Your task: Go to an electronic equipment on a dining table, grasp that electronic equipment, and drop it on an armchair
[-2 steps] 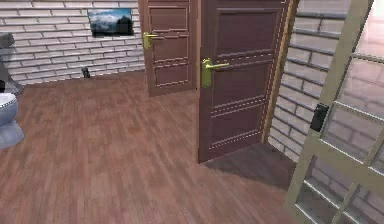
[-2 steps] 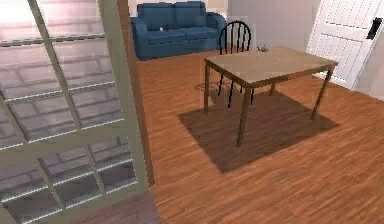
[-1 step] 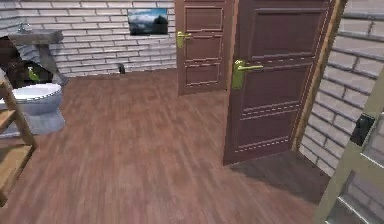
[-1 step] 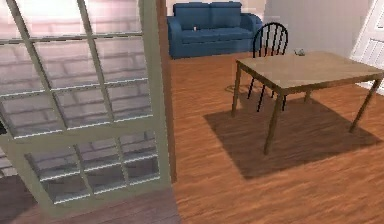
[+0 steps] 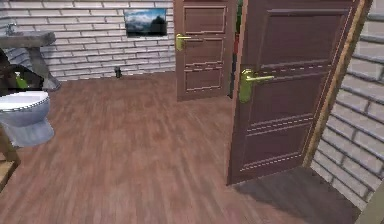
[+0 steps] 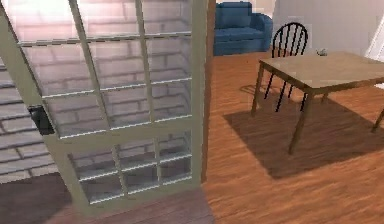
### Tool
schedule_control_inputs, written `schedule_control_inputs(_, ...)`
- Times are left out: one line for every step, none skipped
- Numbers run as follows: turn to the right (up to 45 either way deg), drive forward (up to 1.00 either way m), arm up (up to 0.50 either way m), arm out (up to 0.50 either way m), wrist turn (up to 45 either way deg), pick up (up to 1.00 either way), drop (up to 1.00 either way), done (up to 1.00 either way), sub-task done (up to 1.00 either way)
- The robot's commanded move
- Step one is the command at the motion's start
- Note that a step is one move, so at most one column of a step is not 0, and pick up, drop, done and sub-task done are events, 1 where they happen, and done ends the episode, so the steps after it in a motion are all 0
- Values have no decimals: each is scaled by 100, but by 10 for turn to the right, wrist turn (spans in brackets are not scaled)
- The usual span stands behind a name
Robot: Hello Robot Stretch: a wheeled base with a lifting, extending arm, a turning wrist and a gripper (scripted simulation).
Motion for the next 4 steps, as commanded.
schedule_control_inputs(-90, 0, 0, 0, 0, 0, 0, 0, 0)
schedule_control_inputs(0, 100, 0, 0, 0, 0, 0, 0, 0)
schedule_control_inputs(-60, 0, 0, 0, 0, 0, 0, 0, 0)
schedule_control_inputs(0, 55, 0, 0, 0, 0, 0, 0, 0)
